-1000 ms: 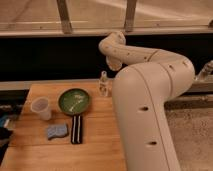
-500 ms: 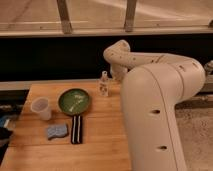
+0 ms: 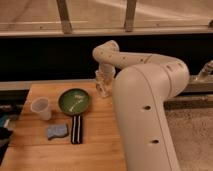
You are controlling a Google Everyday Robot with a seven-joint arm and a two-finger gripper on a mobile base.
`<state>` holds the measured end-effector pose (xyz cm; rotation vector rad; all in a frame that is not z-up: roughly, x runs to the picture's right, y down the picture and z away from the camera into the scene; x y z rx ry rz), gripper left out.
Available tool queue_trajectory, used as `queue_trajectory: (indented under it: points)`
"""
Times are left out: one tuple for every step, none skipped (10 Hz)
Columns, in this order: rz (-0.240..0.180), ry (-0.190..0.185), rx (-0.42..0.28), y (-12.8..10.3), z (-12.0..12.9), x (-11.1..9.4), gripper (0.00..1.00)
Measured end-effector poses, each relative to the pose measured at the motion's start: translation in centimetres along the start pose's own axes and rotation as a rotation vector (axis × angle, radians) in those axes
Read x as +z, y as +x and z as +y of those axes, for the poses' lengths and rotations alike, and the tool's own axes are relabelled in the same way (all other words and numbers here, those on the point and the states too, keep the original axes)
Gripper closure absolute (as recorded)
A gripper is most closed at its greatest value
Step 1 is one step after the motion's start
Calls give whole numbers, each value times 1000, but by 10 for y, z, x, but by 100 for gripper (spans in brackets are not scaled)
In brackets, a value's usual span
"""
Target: Knock the bottle over
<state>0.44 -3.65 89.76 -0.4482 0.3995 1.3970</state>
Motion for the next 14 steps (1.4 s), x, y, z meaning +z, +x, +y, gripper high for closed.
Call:
queue_trajectory:
  points:
    - [-2,-26,-36,-9,18,5,100]
    - [-6,-37,-66,-14,28,7,100]
    - [-12,-35,-80,-17,34,7,100]
    - [-20,-20,-82,-19,35,4,100]
    - [-31,3,-71,-20,30,0,100]
    - [-43,23,-46,-19,20,-6,100]
    - [-54,39,-21,-17,9,-10,100]
    - [-67,57,16,-12,-9,-15,97]
    - [-81,74,60,-6,-30,-21,96]
    - [-85,80,74,-4,-36,-22,96]
    - [-85,80,74,-4,-35,-22,96]
    - [-86,78,70,-4,-32,-22,96]
    - [-86,79,71,-4,-33,-22,96]
    - [-85,79,72,-4,-34,-22,96]
